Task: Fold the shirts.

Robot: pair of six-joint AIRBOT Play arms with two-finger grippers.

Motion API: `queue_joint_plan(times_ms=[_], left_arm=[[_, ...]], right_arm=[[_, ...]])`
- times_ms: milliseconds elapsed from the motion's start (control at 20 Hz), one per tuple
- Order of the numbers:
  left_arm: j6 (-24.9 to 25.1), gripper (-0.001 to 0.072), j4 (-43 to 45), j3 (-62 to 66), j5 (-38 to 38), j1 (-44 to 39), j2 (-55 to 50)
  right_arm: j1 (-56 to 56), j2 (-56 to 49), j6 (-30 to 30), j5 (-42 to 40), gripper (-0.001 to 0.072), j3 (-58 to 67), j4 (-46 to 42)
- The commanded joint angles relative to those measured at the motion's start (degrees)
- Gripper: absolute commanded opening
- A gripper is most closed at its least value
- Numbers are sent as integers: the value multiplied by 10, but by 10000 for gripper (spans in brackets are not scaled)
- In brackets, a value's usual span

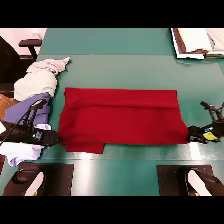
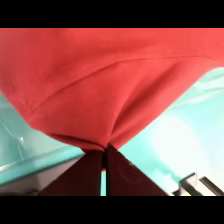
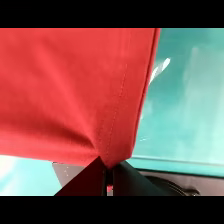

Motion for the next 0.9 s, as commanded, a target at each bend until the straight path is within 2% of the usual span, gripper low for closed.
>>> queue_joint_plan(times_ms=[0, 50, 100, 300, 550, 750, 850], left_arm=[[-7, 25, 2, 13, 12, 0, 10], [-7, 25, 2, 13, 12, 0, 10], [15, 25, 6, 35, 94, 0, -38], [56, 26, 6, 123, 199, 0, -202], [96, 28, -7, 249, 252, 0, -412], [96, 45, -16, 268, 297, 0, -480], [89, 527, -23, 269, 313, 0, -481]], right_arm=[[5, 29, 18, 10, 18, 45, -18], [5, 26, 19, 9, 17, 49, -18], [25, -18, 19, -13, 17, 91, -18], [85, -163, 32, -99, 18, 190, -16], [121, -347, 34, -123, 18, 317, -16], [133, -436, 33, -125, 33, 401, -14], [126, -463, 27, -125, 186, 440, 21]])
